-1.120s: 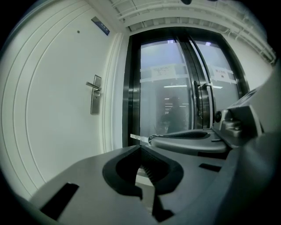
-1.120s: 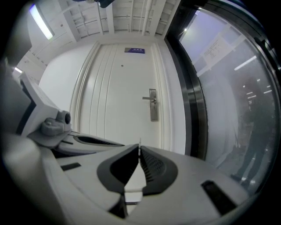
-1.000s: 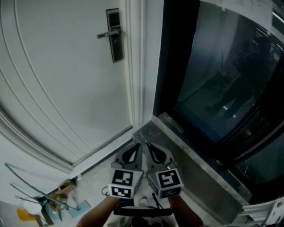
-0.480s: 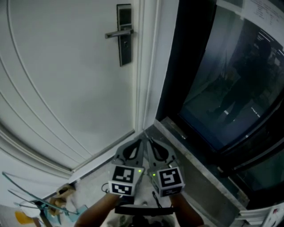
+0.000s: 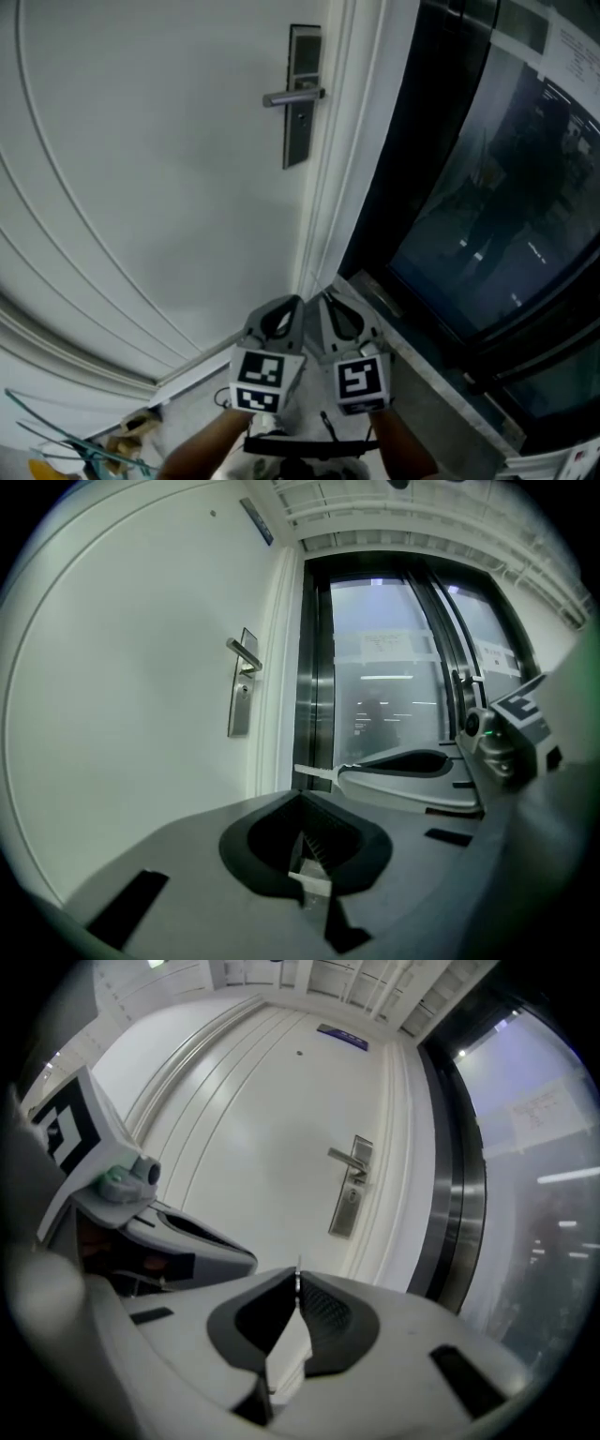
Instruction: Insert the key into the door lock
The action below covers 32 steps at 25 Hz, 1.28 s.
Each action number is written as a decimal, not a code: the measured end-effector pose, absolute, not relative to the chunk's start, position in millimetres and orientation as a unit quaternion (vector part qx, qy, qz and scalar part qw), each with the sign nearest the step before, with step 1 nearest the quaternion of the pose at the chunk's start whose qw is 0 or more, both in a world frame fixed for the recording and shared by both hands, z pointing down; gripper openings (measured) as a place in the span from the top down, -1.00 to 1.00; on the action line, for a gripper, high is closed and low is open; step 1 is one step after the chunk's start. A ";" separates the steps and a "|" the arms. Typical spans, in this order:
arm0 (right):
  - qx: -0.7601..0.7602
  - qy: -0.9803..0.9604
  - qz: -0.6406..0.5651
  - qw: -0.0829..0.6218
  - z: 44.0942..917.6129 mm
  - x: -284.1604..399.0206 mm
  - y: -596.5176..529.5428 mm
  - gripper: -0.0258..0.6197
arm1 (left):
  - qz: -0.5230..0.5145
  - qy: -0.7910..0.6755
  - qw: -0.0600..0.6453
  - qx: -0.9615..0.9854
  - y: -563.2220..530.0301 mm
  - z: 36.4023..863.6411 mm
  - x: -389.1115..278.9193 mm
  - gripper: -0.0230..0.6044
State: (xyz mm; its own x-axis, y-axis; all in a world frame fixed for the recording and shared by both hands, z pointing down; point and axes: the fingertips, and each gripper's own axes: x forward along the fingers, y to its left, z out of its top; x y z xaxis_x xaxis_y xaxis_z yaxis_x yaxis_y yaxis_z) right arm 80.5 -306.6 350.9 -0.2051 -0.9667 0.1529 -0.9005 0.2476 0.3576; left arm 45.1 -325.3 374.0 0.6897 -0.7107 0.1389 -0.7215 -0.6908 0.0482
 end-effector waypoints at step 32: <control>0.482 -0.641 -0.461 0.379 258.5 103.2 -457.5 0.86 | 0.025 -0.434 0.037 0.900 -435.6 331.2 57.6 0.92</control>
